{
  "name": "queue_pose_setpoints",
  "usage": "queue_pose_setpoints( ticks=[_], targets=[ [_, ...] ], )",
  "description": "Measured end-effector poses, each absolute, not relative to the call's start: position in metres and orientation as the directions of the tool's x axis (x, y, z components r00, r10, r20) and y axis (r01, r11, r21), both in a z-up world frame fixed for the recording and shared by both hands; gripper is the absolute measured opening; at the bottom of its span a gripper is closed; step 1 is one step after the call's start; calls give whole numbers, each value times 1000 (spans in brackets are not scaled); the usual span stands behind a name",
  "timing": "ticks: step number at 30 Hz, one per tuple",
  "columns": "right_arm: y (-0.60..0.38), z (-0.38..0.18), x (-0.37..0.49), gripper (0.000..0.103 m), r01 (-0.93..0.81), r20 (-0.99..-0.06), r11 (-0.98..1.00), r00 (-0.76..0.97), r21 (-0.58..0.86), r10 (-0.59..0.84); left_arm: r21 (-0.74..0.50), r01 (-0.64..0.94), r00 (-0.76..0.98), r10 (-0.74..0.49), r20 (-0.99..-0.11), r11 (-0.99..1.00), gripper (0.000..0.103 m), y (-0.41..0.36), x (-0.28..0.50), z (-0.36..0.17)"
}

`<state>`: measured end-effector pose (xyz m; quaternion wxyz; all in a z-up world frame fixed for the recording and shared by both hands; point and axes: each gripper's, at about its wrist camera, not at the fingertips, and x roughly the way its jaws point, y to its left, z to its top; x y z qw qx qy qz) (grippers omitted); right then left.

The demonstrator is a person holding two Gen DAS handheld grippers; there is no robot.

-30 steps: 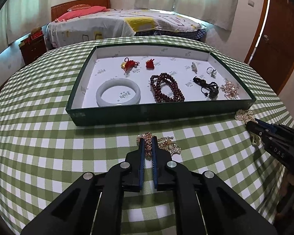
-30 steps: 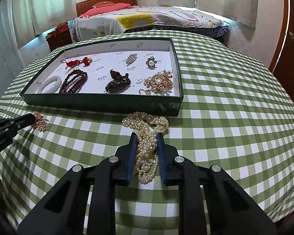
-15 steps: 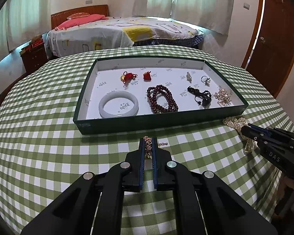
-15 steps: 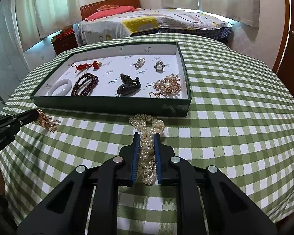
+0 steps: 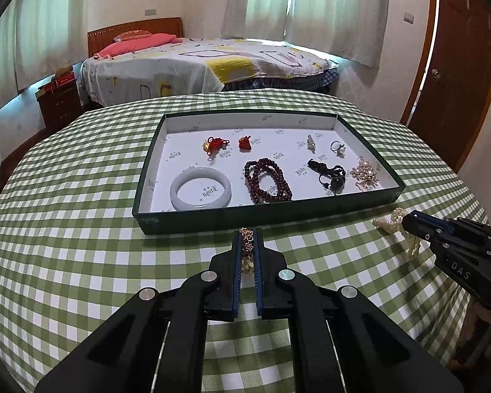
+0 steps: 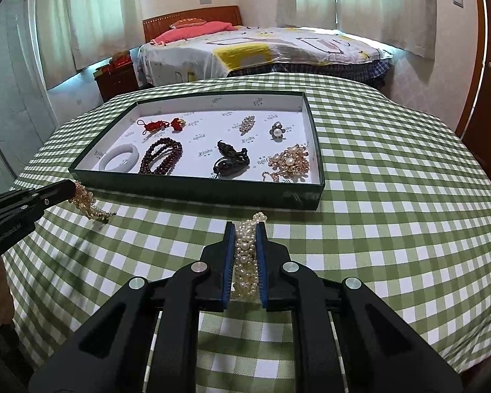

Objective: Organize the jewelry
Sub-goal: 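Lift and carry the chain into the tray with the left tool while the right tool carries the pearls there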

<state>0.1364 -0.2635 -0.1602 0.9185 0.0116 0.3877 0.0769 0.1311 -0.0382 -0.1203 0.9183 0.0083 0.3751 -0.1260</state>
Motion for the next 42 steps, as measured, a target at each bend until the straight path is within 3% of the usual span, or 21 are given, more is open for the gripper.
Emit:
queue_pose_setpoints(
  ticks=[7, 24, 42],
  targets=[
    [-263, -169, 137, 13, -130, -725, 987, 671, 93, 156, -77, 236, 685, -222, -694, 969, 7, -38, 131, -122],
    [-258, -123, 127, 13, -162, -639, 981, 744, 110, 194, -84, 233, 719, -230, -656, 969, 7, -36, 127, -100],
    [-241, -66, 150, 13, -235, -527, 965, 809, 114, 259, -97, 260, 793, -270, -547, 961, 7, -42, 146, -46]
  ],
)
